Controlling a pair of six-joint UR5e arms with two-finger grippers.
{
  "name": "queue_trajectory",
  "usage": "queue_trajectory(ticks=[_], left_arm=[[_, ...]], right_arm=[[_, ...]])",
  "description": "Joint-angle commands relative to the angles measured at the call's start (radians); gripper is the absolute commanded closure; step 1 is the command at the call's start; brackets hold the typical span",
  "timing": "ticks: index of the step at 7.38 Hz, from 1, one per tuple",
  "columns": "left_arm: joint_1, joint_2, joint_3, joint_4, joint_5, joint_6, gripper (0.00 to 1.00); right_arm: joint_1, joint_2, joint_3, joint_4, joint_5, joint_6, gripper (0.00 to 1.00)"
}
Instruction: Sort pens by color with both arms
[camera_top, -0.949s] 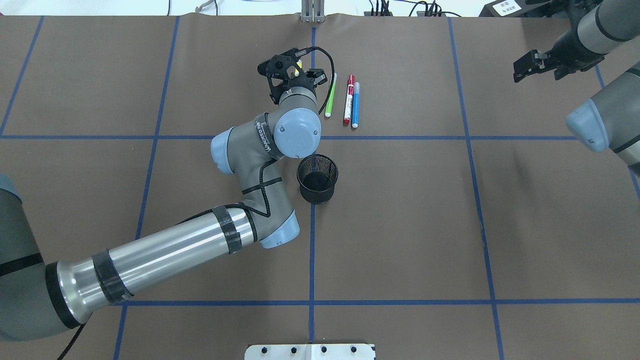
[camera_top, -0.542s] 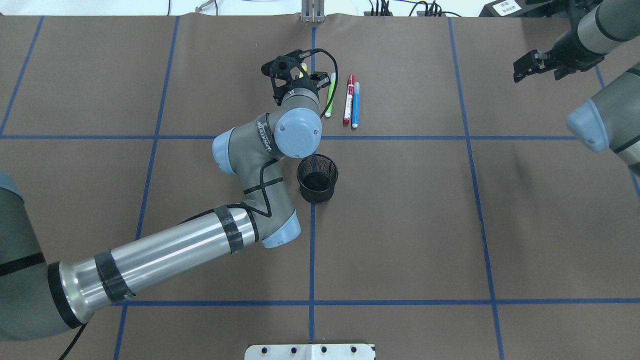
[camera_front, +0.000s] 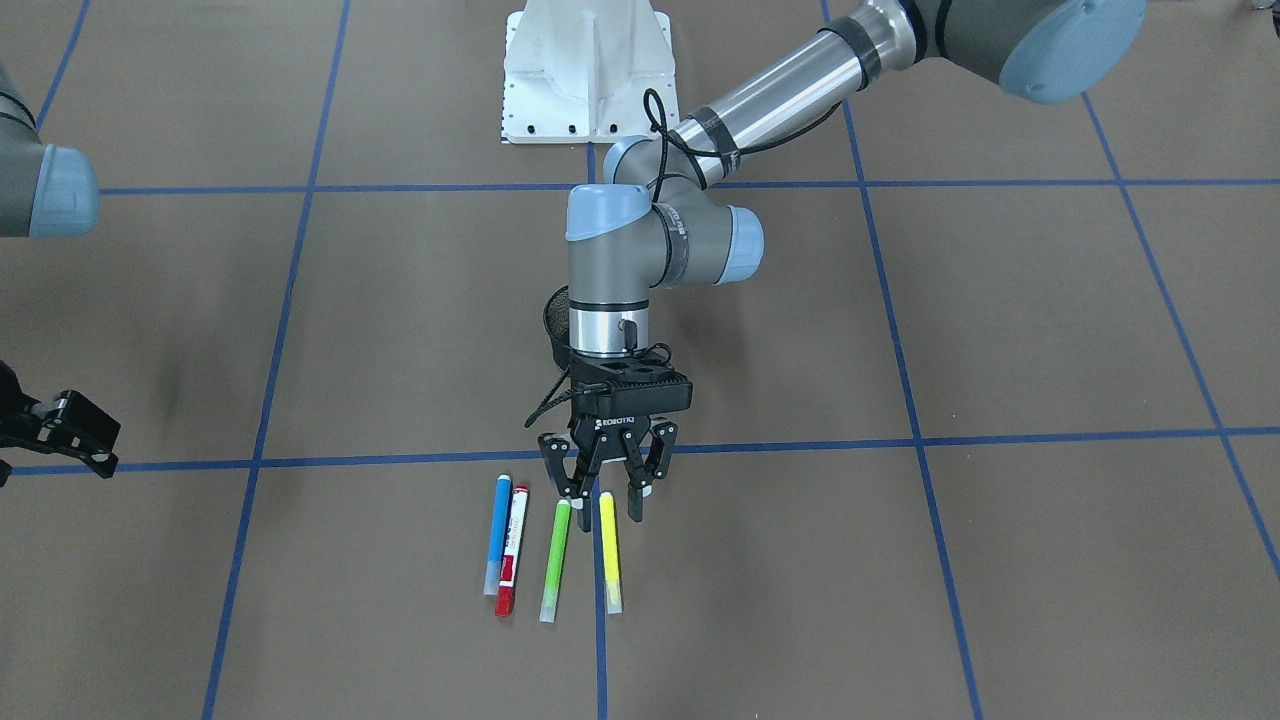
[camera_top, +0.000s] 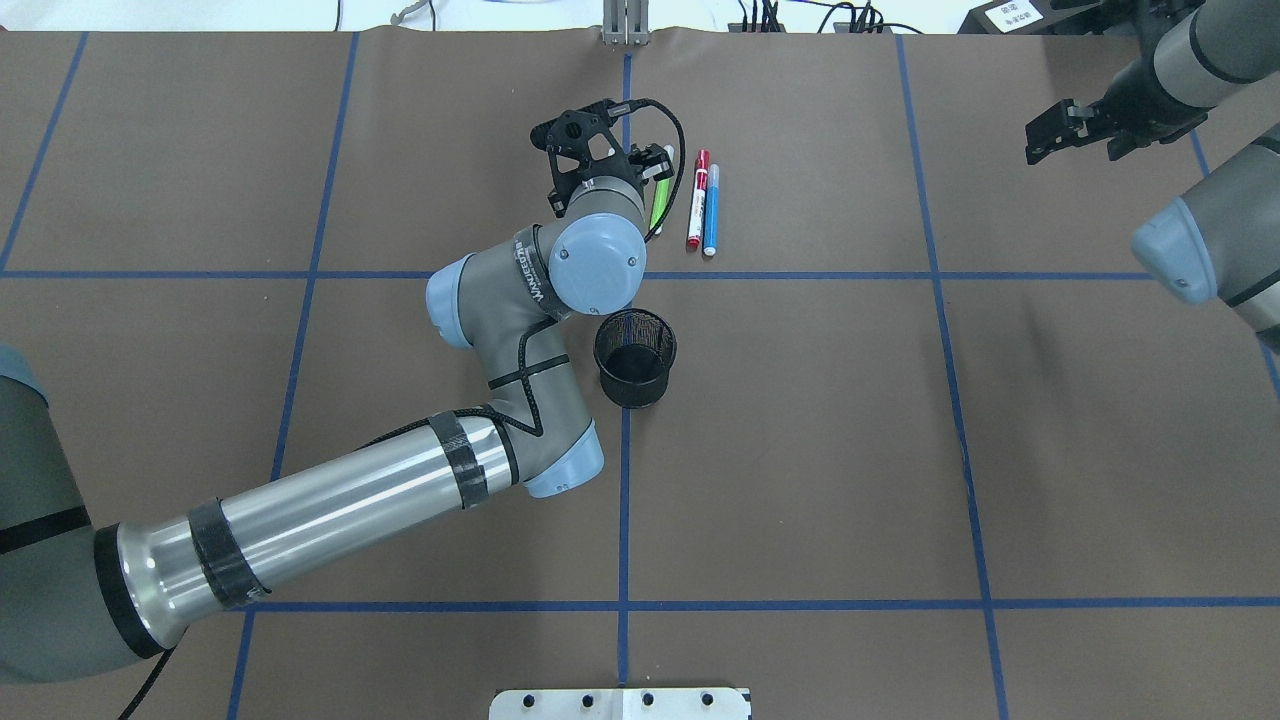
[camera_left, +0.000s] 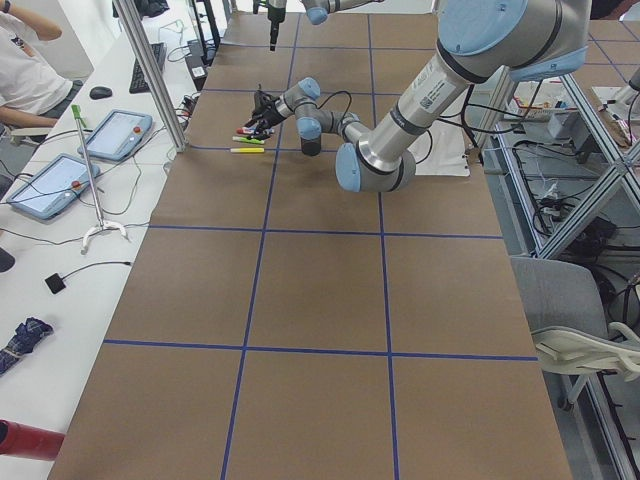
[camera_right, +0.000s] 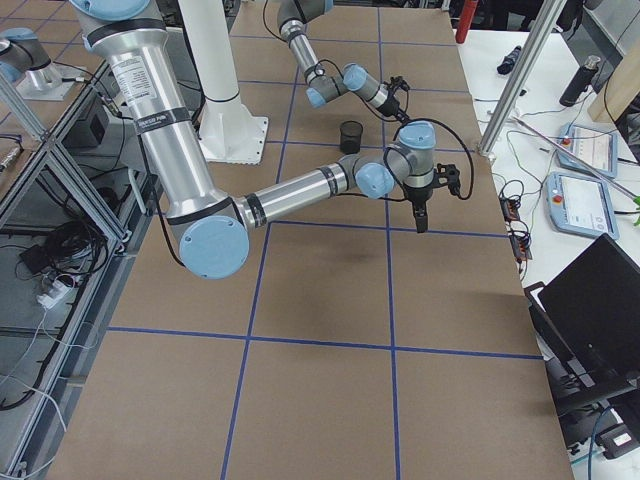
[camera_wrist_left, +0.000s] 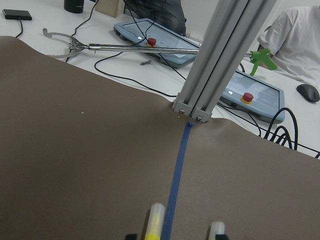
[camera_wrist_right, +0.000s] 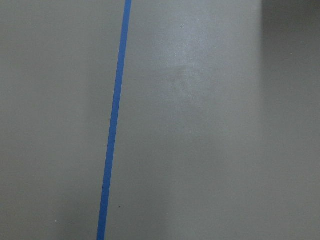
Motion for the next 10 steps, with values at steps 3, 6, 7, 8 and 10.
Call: queue_trajectory(ticks=[3,6,7,8,10], left_arm=[[-0.019,-0.003,-0.113,0.089,-0.100,0.113,0.00],[-0.145,0.136,-0.490,0.586,-0.387,0.456,0.00],[-0.206,0.246,-0.620,0.658,-0.496,0.582,0.00],[-0.269,0.308,-0.699,0.745,-0.588,0.685,0.00],[-0.419,0.394,-0.782,0.884,-0.790,0.858,0.00]], right_arm=[[-0.003,0.003,0.000,0.002,0.002,-0.006,0.00],[0.049,0.040,0.000,-0.002,0.003,-0.001,0.00],[0.083,0.040,-0.003,-0.005,0.008,-0.009,0.00],[0.117,0.040,-0.003,-0.011,0.021,-0.015,0.00],[0.158,0.002,-0.032,-0.021,0.090,-0.135,0.00]])
